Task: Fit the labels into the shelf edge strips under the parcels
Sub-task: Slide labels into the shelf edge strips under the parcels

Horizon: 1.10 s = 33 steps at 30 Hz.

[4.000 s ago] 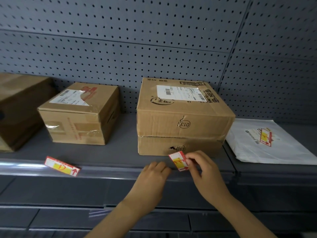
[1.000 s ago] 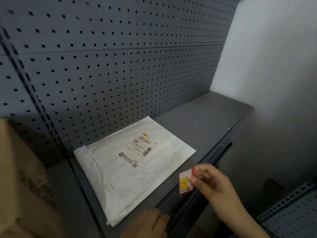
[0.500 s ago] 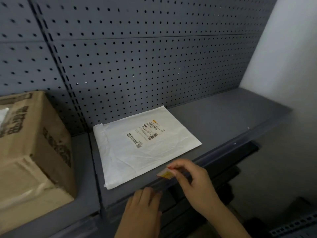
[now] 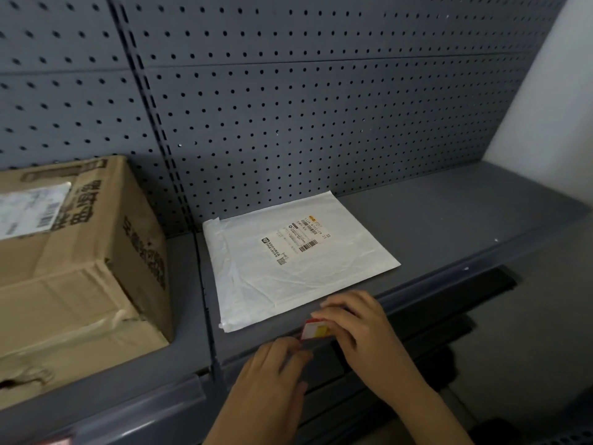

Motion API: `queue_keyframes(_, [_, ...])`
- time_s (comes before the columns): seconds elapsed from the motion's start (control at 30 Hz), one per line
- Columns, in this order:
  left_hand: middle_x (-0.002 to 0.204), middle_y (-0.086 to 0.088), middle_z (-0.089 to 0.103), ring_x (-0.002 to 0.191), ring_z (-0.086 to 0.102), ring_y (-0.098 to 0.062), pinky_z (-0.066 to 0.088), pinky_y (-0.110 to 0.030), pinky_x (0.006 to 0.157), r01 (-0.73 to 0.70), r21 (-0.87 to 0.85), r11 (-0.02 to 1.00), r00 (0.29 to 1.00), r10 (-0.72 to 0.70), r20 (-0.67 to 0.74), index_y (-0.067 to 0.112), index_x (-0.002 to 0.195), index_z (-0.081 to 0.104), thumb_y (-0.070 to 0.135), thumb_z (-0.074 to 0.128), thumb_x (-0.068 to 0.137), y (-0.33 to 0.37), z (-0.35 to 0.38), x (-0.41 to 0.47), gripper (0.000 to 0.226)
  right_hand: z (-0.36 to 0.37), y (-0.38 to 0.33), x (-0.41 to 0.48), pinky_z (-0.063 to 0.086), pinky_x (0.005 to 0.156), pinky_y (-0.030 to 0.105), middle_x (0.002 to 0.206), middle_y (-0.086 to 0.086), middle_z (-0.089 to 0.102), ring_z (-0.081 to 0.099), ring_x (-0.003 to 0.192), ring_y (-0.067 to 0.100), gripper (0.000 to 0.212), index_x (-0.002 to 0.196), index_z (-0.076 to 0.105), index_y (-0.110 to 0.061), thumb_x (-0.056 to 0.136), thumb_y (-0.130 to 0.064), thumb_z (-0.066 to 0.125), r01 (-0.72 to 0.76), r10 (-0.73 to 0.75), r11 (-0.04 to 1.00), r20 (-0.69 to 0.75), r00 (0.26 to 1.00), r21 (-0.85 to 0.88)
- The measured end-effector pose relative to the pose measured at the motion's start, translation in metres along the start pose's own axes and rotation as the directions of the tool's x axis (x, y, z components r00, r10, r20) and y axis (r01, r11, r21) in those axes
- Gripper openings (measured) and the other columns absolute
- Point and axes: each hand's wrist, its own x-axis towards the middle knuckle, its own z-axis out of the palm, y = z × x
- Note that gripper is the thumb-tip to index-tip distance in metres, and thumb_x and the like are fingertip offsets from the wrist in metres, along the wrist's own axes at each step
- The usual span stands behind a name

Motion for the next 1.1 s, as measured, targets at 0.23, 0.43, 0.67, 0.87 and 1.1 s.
queue_keyframes(0.23, [0.109, 0.011, 0.046, 0.092, 0.048, -0.005, 0.051, -0.019, 0.067, -0.025, -0.03, 0.999, 0.999, 0.026, 0.034, 0.031, 0.106, 0.05, 0.036, 0.045, 0.071, -0.008, -0.003, -0.003, 0.036, 0.003, -0.003, -0.005, 0.048, 0.089, 0.029, 0.109, -0.011, 0.058, 0.048, 0.107, 0.008, 0.036, 0.113, 0.064, -0.029, 0.084, -0.01, 0.066, -0.024, 0.024, 0.999, -0.004, 1.0, -0.034])
queue_keyframes(0.43, [0.109, 0.011, 0.045, 0.088, 0.05, -0.006, 0.05, -0.019, 0.069, -0.051, -0.036, 0.998, 0.999, 0.05, -0.012, 0.03, 0.11, 0.049, 0.032, 0.046, 0.073, -0.012, -0.007, 0.005, 0.038, -0.001, -0.004, -0.017, 0.041, 0.096, 0.022, 0.113, -0.01, 0.058, 0.048, 0.112, 0.005, 0.023, 0.114, 0.061, -0.026, 0.091, -0.022, 0.057, -0.167, 0.165, 0.986, -0.177, 0.97, 0.005])
queue_keyframes(0.67, [0.101, 0.005, 0.044, 0.083, 0.048, -0.011, 0.045, -0.022, 0.071, -0.071, -0.103, 0.992, 0.991, 0.058, -0.124, 0.02, 0.112, 0.05, 0.007, 0.051, 0.074, -0.004, 0.014, 0.031, 0.04, -0.002, 0.008, -0.027, 0.048, 0.086, 0.026, 0.101, -0.008, 0.061, 0.053, 0.097, 0.005, 0.022, 0.102, 0.063, -0.023, 0.082, -0.015, 0.069, -0.191, 0.176, 0.977, -0.146, 0.973, -0.094])
queue_keyframes(0.87, [0.081, 0.004, 0.056, 0.064, 0.055, -0.013, 0.048, -0.024, 0.046, 0.05, -0.095, 0.994, 0.996, -0.056, -0.063, 0.024, 0.091, 0.063, -0.011, 0.081, 0.041, 0.003, 0.023, 0.035, 0.064, -0.012, 0.015, -0.016, 0.046, 0.071, 0.025, 0.093, -0.007, 0.057, 0.048, 0.087, 0.008, 0.015, 0.089, 0.063, -0.022, 0.081, -0.012, 0.07, -0.159, 0.142, 0.965, -0.097, 0.985, -0.209])
queue_keyframes(1.1, [0.065, -0.004, 0.059, 0.057, 0.053, -0.021, 0.038, -0.024, 0.052, 0.099, 0.114, 0.989, 0.994, -0.092, -0.064, 0.014, 0.067, 0.068, -0.007, 0.083, 0.025, 0.004, 0.025, 0.022, 0.049, 0.001, 0.003, -0.021, 0.049, 0.072, 0.026, 0.095, -0.004, 0.06, 0.052, 0.089, 0.01, 0.021, 0.095, 0.066, -0.018, 0.079, -0.005, 0.069, -0.129, 0.117, 0.981, -0.093, 0.989, -0.147])
